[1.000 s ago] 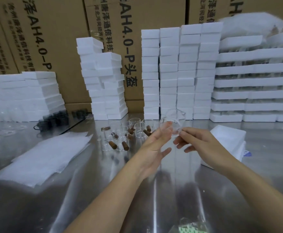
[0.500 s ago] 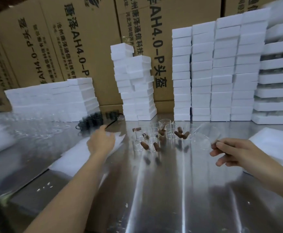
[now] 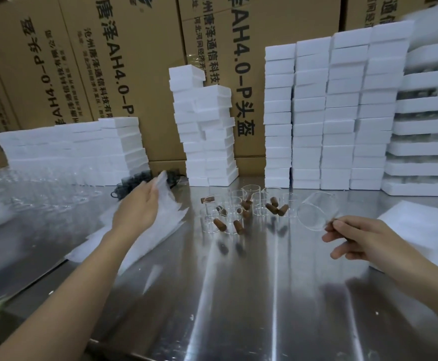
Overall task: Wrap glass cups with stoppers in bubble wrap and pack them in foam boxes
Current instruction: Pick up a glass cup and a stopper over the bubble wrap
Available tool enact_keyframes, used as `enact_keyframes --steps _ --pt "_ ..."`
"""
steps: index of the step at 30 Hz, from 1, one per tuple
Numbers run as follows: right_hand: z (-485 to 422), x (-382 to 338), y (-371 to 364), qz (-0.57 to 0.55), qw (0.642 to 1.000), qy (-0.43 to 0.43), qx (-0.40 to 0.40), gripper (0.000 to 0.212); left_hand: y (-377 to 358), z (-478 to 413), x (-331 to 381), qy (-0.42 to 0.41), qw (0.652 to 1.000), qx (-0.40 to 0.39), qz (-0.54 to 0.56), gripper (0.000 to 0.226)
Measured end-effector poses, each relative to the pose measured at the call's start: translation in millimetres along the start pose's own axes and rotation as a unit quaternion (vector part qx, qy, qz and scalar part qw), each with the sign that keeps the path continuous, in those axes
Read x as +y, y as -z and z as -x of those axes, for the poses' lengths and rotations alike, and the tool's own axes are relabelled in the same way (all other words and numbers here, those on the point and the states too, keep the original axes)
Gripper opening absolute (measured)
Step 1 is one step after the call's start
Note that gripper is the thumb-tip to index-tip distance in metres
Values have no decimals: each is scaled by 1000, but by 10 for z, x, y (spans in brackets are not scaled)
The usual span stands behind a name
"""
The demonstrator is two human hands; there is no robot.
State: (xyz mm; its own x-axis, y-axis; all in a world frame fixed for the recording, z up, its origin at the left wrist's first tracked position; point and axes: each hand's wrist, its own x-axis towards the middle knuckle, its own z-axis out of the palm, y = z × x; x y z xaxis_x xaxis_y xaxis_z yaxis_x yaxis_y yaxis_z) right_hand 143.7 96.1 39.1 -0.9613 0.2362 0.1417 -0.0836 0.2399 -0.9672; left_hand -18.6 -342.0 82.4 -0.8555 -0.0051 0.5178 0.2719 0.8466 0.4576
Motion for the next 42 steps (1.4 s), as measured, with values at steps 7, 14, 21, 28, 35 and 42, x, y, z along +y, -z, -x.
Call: enact_keyframes --steps 7,14,21,28,35,42 --pt "34 -53 -15 -42 997 25 61 22 7 759 1016 -215 967 -115 78 60" --pt "47 -79 2 -86 991 40 95 20 -379 1307 1494 -319 887 -315 108 45" --pt "31 -114 8 -120 986 40 108 19 -856 1349 1750 -272 873 -403 30 89" --pt "53 -133 19 -129 985 42 111 19 -1211 1070 2160 -326 878 -341 -80 58" --pt "52 -141 24 -124 985 55 108 22 -1352 1151 2143 -275 940 -197 -42 41" --pt "50 -128 2 -117 987 50 101 20 -1365 1137 2009 -233 938 -252 -44 35"
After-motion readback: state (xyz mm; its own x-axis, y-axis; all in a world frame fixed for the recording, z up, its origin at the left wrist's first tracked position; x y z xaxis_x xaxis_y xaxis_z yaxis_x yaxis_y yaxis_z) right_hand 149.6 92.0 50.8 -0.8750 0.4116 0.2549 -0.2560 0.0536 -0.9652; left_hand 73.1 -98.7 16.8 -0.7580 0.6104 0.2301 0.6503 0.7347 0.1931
